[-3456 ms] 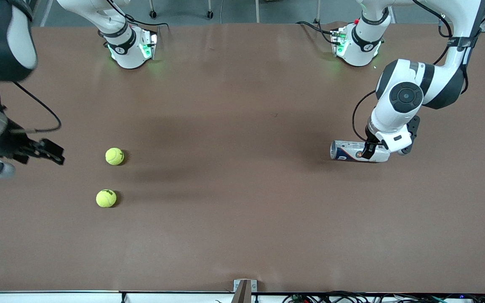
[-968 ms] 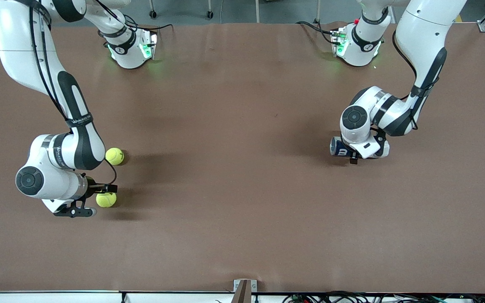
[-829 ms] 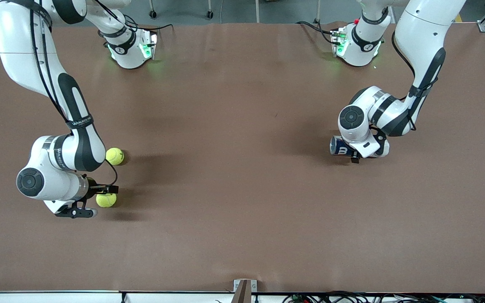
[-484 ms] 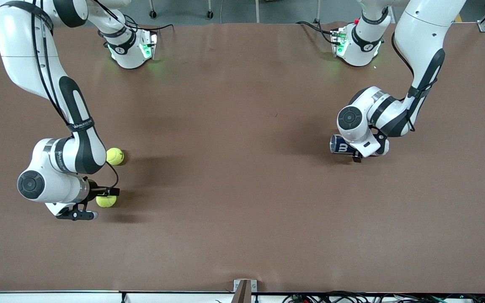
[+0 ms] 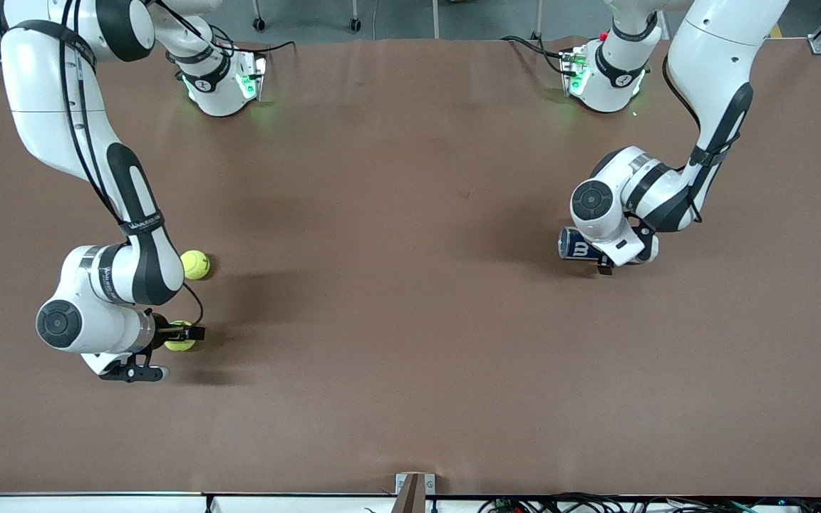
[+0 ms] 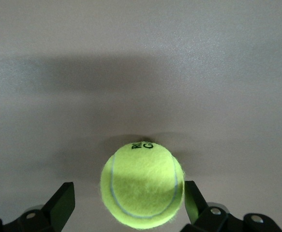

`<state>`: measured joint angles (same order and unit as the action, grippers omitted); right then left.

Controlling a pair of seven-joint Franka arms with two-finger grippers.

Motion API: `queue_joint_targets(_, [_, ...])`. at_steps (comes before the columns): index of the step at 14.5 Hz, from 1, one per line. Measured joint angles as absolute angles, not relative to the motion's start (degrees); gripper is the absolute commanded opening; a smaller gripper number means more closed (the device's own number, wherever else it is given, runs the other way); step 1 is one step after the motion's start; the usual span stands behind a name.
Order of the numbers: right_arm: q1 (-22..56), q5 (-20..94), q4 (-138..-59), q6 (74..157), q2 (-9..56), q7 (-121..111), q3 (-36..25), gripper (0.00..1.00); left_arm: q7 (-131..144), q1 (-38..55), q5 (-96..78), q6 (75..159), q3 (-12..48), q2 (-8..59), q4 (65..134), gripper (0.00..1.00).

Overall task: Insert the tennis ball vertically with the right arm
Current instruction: 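Close the right gripper on the nearer tennis ball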

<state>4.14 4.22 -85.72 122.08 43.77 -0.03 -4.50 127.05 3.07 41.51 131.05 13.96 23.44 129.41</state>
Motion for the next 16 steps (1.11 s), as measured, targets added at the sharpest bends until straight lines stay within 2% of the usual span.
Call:
queue_joint_targets(3, [4.0,4.2,-85.7,122.1,44.1,-1.2,-4.7,0.99,127.2,3.1,41.5,130.9,14.0,23.4,129.4,0.81])
queue_joint_targets(4, [3.7,4.2,-85.7,122.1,44.2,-2.0,-4.8,0.98,127.3,3.1,41.5,130.8,14.0,23.4,129.3,0.79])
queue_joint_targets(7, [3.3,4.2,-85.7,122.2,44.3,-3.1,-4.8,0.90,127.9,3.5,41.5,129.7,14.0,23.4,129.2,0.70])
queue_joint_targets(9, [3.3,4.2,-85.7,122.8,44.4,-3.2,-4.8,0.83,128.0,3.6,41.5,129.4,14.1,23.3,129.1,0.70])
queue_joint_targets(12, [3.3,4.2,-85.7,123.2,44.4,-3.3,-4.8,0.80,128.0,3.6,41.5,129.3,14.1,23.3,129.0,0.70])
queue_joint_targets(15, [3.2,4.2,-85.7,123.4,44.7,-3.3,-4.8,0.70,128.0,3.7,41.5,129.2,14.1,23.4,128.9,0.69])
queue_joint_targets(16, [3.2,4.3,-85.7,123.9,44.8,-3.3,-4.8,0.62,128.0,3.7,41.5,129.2,14.1,23.4,128.9,0.68])
